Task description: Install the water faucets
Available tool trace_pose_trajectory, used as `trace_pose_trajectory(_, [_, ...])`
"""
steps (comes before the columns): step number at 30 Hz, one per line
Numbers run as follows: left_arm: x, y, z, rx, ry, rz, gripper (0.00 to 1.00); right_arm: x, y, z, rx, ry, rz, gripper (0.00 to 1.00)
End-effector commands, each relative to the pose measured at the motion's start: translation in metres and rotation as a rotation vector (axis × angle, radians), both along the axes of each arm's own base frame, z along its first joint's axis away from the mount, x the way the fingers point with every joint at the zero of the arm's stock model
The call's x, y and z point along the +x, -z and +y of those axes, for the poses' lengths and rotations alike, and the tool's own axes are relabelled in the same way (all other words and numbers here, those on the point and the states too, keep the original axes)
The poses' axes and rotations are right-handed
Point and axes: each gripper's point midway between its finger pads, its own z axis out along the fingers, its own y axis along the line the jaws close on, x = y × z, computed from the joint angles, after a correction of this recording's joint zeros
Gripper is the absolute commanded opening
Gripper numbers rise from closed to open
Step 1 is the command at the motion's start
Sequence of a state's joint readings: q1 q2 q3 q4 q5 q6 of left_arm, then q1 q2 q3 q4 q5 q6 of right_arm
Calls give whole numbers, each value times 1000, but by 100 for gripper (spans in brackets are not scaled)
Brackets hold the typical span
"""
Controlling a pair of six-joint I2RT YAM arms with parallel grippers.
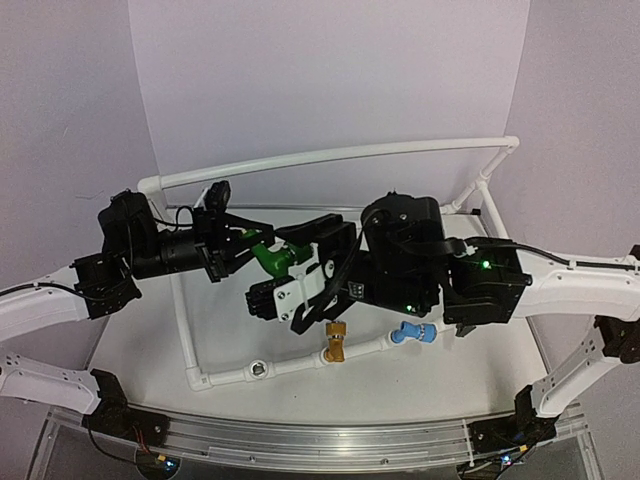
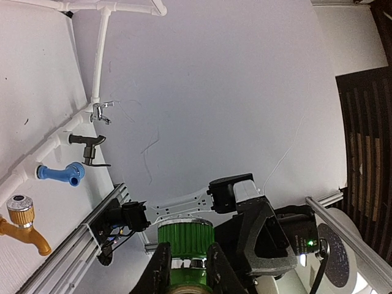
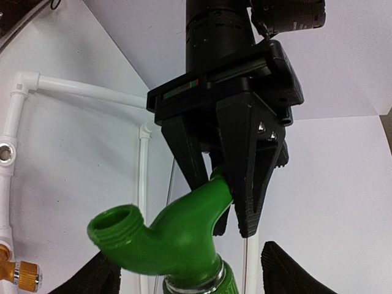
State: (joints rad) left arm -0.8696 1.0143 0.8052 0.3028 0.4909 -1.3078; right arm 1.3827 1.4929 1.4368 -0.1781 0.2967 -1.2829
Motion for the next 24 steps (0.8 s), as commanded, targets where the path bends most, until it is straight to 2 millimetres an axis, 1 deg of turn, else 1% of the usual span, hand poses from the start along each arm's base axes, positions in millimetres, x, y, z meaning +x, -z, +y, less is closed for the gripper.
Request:
trace_pose_trajectory(1, [-3, -25, 4, -128, 11, -14, 0, 0, -22, 8, 52, -18, -74, 67])
trace_pose_trajectory(3, [-4, -26, 3, -135, 22, -8, 0, -1, -22, 10, 54, -27, -91, 59])
trace_pose_trajectory(6, [-5, -26, 2, -147, 34, 6, 0, -1, -26, 15, 71, -30, -124, 50])
trace_pose_trajectory(8, [-4, -25, 2, -156, 30, 18, 0, -1, -28, 18, 76, -32, -141, 46])
trace_pose_trajectory(9, [-3, -24, 2, -160, 28, 23, 0, -1, -33, 20, 94, -33, -150, 46])
trace_pose_trajectory(14, [-2, -20, 0, -165, 29, 41, 0, -1, -37, 26, 115, -29, -172, 40])
trace_pose_trajectory(16, [-1, -19, 0, -170, 31, 46, 0, 0, -39, 27, 123, -25, -173, 35])
trace_pose_trajectory(18, [-1, -18, 0, -172, 29, 50, 0, -1, -41, 26, 130, -28, -169, 27])
trace_pose_trajectory(19, [0, -17, 1, -172, 25, 51, 3, -2, -41, 26, 134, -30, -165, 21])
trace_pose_trajectory(20, [0, -17, 2, -172, 19, 49, 10, -2, -42, 25, 139, -32, -160, 14])
trace_pose_trajectory(21, [0, -17, 4, -174, 7, 44, 21, -3, -43, 24, 145, -32, -150, 8])
trace_pose_trajectory(23, [4, -16, 11, -169, -44, 28, 34, -4, -46, 21, 159, -30, -120, 0])
trace_pose_trajectory(24, [5, -15, 15, -160, -70, 24, 45, -4, -46, 20, 163, -27, -97, 0])
